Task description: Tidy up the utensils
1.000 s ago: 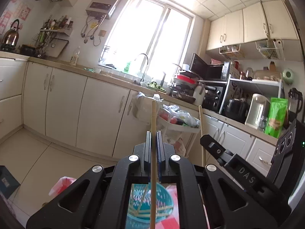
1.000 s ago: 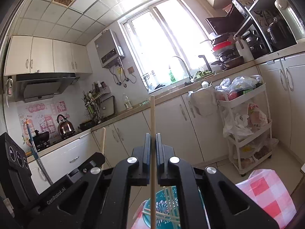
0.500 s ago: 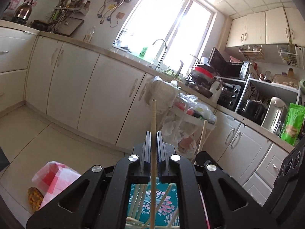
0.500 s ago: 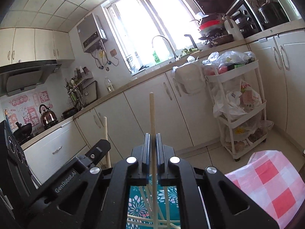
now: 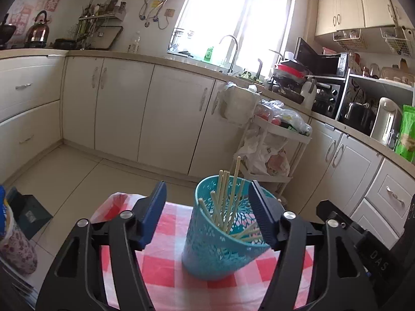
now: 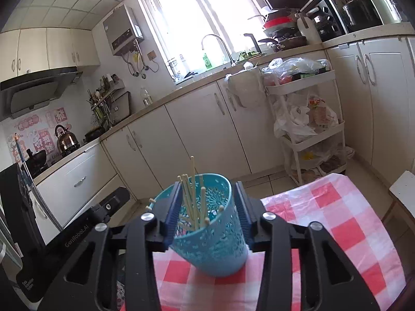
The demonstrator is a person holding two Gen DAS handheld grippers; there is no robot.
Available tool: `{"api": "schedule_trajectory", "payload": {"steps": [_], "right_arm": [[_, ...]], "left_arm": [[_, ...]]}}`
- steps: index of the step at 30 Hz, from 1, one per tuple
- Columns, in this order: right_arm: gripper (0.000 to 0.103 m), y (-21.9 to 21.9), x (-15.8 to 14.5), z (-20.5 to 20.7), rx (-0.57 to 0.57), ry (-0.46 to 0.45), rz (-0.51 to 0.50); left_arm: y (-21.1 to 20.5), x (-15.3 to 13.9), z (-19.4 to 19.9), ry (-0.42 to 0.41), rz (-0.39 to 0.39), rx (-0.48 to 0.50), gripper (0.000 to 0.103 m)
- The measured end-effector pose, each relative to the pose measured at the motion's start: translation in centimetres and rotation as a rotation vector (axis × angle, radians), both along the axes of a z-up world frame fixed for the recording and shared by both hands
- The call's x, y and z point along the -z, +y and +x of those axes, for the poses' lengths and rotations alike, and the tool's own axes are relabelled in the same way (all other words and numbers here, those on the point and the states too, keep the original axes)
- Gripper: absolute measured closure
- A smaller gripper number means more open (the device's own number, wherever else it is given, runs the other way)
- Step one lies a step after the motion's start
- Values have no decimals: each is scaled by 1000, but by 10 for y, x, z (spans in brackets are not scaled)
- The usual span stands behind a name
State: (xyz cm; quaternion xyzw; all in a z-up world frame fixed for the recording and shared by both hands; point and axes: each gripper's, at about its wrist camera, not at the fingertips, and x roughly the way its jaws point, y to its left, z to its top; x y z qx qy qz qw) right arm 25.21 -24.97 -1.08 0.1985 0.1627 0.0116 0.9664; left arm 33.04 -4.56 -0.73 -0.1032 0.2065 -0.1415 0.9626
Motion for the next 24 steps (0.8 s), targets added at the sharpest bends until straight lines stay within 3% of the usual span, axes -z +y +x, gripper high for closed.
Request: {"api": "schedule_trajectory", "payload": {"steps": [3, 5, 11, 24], "right_arm": [[44, 5, -2, -34, -8, 32, -25], [34, 8, -4, -52, -5, 62, -49], [18, 20, 0, -107, -17, 153, -74], [8, 43, 1, -175, -55, 268, -111]], "left_arm": [[5, -6, -29, 29, 45, -14, 20], [8, -11, -52, 43, 85, -25, 16], [24, -24, -117, 63, 152, -73, 8], [44, -41, -207, 92, 226, -78, 8]]}}
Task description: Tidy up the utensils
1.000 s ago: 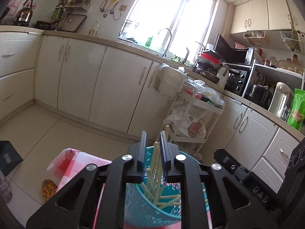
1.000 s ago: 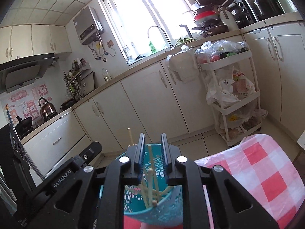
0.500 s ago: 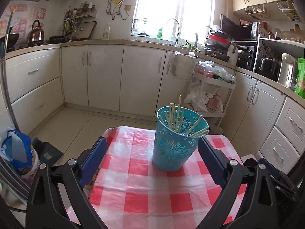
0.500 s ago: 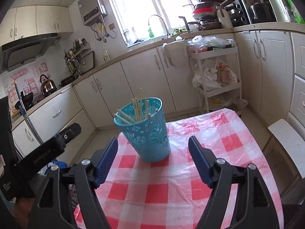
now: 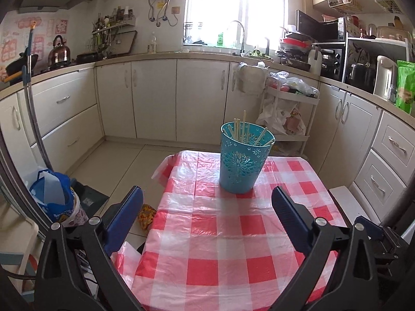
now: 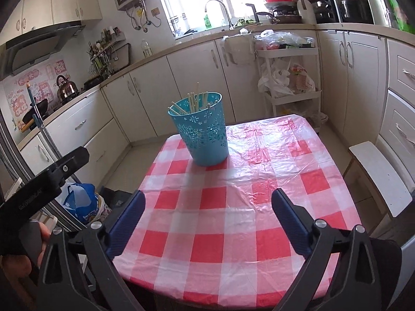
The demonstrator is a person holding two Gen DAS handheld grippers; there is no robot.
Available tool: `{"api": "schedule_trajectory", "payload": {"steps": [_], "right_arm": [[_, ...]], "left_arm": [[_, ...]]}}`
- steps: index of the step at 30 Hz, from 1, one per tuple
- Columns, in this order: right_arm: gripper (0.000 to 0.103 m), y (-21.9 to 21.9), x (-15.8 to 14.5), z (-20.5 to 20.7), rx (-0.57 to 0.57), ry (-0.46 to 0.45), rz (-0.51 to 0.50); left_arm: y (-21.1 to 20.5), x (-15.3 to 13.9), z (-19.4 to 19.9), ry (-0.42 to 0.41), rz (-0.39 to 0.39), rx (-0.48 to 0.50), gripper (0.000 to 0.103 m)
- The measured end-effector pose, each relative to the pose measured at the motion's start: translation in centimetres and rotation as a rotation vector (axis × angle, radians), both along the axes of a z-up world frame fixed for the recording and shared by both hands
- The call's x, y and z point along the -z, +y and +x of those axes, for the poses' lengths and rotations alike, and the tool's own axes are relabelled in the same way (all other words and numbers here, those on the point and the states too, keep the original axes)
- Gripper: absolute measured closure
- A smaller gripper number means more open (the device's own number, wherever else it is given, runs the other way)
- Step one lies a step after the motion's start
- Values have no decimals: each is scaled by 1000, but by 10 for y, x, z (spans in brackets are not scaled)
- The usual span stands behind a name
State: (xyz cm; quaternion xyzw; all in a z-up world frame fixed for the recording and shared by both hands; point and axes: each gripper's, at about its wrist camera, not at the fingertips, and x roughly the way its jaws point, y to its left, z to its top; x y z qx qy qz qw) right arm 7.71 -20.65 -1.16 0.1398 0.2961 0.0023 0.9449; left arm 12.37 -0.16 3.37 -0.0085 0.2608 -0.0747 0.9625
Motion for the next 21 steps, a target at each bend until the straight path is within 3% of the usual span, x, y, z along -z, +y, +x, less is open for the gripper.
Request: {"api": "schedule_trajectory", "payload": {"steps": [8, 21], "right_arm": [[7, 15, 0, -35, -3, 76, -7], [7, 37, -17, -86, -34, 161, 36]], "left_arm": [[14, -6, -36, 19, 17, -24, 8], [32, -5, -93, 135, 2, -54, 8]]}}
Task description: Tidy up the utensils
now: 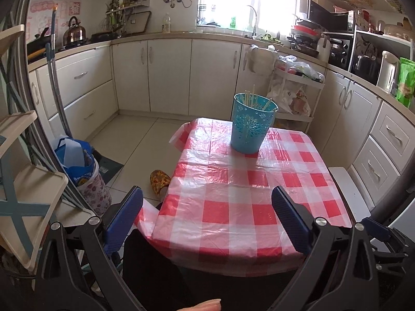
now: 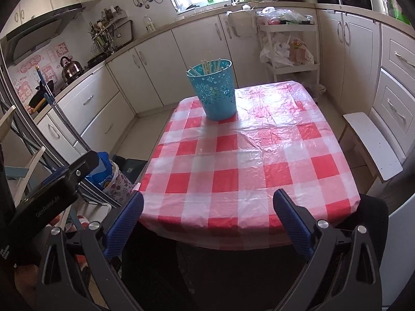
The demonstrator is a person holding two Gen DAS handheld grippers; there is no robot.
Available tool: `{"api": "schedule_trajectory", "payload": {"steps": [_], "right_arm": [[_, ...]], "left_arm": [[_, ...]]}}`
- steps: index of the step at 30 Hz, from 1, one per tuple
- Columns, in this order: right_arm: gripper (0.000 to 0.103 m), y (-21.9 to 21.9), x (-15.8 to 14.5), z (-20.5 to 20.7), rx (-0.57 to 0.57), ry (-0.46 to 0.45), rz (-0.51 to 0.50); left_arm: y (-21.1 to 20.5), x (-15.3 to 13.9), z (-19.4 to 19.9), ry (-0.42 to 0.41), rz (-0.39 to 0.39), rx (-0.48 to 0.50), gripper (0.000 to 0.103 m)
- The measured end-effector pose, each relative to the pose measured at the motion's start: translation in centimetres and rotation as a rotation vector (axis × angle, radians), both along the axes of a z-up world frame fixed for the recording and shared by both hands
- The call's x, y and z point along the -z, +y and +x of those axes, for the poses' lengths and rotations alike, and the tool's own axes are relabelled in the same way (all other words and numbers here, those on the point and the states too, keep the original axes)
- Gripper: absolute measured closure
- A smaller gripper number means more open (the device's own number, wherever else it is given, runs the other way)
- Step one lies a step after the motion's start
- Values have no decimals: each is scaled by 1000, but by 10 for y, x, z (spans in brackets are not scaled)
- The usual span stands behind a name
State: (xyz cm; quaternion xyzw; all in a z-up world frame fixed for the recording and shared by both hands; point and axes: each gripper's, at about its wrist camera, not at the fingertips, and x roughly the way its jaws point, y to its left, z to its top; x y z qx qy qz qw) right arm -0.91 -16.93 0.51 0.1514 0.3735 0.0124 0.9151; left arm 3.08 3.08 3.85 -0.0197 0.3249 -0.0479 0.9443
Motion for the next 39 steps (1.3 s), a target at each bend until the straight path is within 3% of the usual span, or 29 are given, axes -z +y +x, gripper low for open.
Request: {"api": "schedule_trajectory", "payload": {"steps": [13, 39], "right_arm": [[7, 26, -26, -50, -6, -102, -87], [7, 35, -20, -49, -28, -74, -105]], "left_arm": [[-9, -13, -41, -32, 29, 34, 8], [6, -18, -47, -57, 28, -21, 8]]}}
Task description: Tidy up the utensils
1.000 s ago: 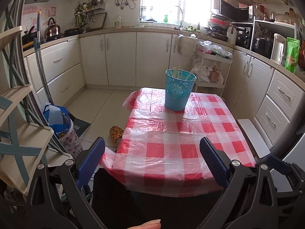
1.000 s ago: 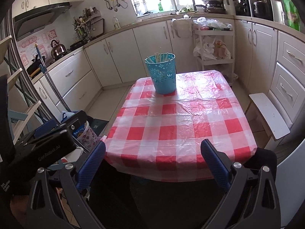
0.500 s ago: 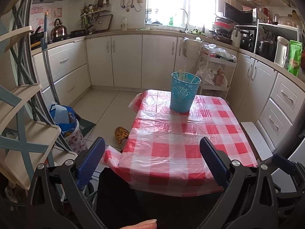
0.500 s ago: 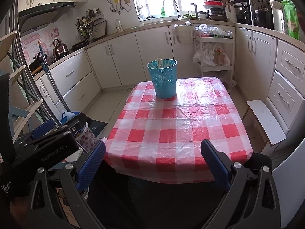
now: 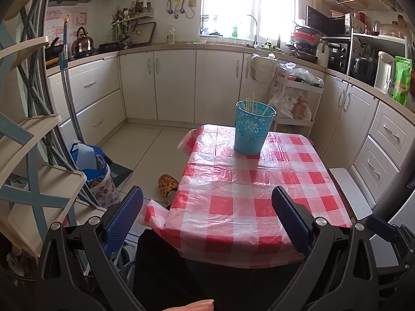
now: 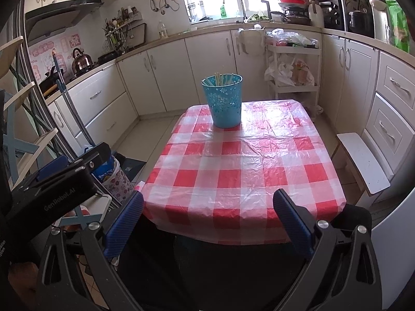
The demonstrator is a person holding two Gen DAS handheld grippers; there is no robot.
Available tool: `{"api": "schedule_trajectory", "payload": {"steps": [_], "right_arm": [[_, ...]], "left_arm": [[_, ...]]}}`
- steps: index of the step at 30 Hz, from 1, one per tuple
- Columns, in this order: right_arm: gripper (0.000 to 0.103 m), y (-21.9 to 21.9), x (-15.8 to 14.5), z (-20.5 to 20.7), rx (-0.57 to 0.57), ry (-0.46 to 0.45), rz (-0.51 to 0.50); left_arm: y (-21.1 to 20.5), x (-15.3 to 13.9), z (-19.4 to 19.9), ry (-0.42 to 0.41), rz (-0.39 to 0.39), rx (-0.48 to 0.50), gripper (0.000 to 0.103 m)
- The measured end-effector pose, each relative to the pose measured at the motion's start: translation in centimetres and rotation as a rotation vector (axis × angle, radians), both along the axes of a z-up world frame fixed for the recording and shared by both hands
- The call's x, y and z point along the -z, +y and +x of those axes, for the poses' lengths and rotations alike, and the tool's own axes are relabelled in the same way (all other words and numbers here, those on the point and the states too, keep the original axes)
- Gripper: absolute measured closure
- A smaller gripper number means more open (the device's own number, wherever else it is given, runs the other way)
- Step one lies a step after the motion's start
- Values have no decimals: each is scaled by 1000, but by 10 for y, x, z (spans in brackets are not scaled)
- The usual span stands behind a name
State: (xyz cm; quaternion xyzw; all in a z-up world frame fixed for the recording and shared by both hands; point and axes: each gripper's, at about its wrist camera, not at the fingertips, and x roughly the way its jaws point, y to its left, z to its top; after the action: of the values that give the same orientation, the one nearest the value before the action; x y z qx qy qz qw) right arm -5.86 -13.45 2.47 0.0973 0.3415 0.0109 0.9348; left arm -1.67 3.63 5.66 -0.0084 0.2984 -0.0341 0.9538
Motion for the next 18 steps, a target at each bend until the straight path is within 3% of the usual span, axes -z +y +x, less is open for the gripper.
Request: {"api": "schedule_trajectory", "payload": {"steps": [18], "right_arm": [[7, 1, 7, -1, -4, 17, 3]], "left_arm": [[1, -1, -5, -10, 11, -12, 8]]}}
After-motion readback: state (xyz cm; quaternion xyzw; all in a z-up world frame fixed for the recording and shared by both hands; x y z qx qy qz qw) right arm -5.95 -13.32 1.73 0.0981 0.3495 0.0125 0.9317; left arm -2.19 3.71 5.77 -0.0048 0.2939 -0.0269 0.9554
